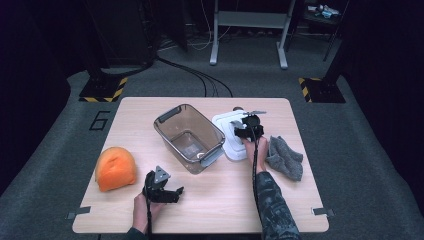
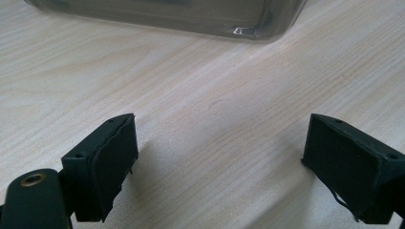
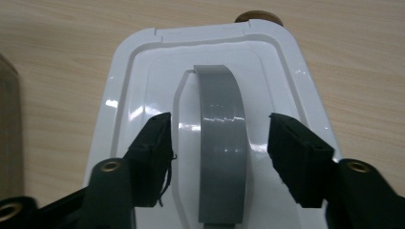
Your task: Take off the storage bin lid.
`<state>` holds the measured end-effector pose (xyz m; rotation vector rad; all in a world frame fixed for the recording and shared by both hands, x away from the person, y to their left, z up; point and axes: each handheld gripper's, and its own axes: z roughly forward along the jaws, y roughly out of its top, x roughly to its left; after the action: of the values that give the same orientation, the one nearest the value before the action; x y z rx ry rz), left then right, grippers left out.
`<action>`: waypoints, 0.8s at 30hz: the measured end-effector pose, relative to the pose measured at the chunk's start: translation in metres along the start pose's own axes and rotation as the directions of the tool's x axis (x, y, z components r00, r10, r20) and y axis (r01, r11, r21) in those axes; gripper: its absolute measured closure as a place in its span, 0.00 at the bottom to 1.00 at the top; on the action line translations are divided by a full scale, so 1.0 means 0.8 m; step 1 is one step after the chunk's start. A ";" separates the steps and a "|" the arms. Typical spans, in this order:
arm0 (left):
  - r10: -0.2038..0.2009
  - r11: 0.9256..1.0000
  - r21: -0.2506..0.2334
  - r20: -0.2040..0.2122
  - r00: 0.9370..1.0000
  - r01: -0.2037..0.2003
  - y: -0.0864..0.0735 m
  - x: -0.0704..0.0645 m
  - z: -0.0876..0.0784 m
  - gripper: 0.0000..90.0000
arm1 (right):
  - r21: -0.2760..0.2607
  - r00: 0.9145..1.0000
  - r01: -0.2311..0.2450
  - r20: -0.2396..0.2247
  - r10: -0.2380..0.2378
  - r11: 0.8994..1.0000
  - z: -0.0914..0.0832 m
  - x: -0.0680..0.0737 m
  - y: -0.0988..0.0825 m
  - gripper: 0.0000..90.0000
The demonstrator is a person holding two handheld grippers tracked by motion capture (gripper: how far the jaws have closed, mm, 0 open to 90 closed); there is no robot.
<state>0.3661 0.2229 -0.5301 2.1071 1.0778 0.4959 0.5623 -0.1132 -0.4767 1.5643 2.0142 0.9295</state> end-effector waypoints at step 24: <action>0.001 1.000 0.003 0.002 1.000 -0.001 0.000 0.000 0.000 0.12 | -0.026 0.984 0.133 -0.120 -0.135 0.991 -0.081 0.017 -0.065 0.07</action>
<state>0.3661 0.2230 -0.5298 2.1110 1.0770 0.4934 0.4790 -0.1234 -0.4692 1.3730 2.1588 1.0082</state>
